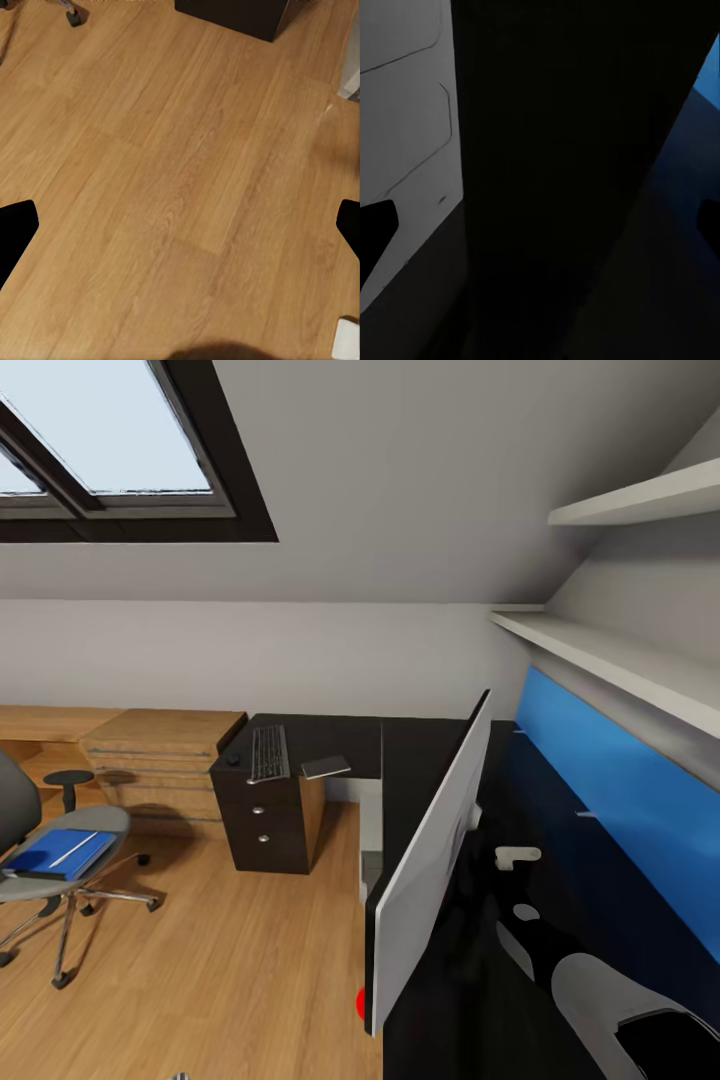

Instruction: In the bedroom, organize the workspace by keeping the computer under the desk, ensuring the monitor is on the desk, placing the keyboard on the desk next to the monitor, placing the mouse on the desk next to the keyboard, moving the folder from the swivel chair onto the desk next to the mouse, stacking the notebook on top of the folder with the pen on top of the notebook, and positioning the swivel chair next to the desk.

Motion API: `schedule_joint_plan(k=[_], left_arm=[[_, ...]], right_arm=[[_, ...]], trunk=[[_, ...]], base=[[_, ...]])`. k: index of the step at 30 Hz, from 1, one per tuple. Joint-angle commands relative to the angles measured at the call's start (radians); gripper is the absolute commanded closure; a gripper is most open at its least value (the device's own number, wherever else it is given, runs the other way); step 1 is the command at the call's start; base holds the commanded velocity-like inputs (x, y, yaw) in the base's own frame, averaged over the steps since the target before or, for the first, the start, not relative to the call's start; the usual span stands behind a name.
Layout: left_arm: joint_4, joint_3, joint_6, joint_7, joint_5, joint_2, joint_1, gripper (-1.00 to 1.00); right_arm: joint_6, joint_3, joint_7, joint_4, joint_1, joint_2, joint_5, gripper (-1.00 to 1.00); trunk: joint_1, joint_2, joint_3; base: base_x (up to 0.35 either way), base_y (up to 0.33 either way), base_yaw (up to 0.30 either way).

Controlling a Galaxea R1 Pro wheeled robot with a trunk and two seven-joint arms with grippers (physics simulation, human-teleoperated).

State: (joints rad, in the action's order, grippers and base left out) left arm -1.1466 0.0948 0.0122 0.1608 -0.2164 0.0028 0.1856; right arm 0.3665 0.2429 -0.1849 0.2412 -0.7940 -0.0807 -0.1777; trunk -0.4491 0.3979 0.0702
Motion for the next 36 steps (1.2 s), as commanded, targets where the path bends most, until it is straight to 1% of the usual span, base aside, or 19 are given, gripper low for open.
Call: schedule_joint_plan(k=[1,13,14,36], left_arm=[[-0.001,-0.001,0.001,0.003,-0.009,0.000,0.000,-1.00],[-0.001,-0.001,0.002,0.003,-0.009,0.000,0.000,-1.00],[-0.001,-0.001,0.002,0.003,-0.009,0.000,0.000,-1.00],[-0.001,-0.001,0.000,0.003,-0.009,0.001,0.000,-1.00]], right_arm=[[0.003,0.009,-0.004,0.000,-0.001,-0.001,-0.009,-1.00],[0.003,0.009,-0.002,0.000,-0.001,-0.001,-0.009,-1.00],[0.003,0.009,-0.002,0.000,-0.001,-0.001,-0.009,1.00],[0.003,0.010,-0.001,0.001,-0.001,-0.001,-0.009,1.00]], trunk=[[-0.001,0.002,0.002],[-0.001,0.002,0.002],[-0.001,0.002,0.002],[-0.001,0.002,0.002]], base=[[0.086,0.000,0.000],[0.018,0.000,0.000],[0.002,0.000,0.000],[0.000,0.000,0.000]])
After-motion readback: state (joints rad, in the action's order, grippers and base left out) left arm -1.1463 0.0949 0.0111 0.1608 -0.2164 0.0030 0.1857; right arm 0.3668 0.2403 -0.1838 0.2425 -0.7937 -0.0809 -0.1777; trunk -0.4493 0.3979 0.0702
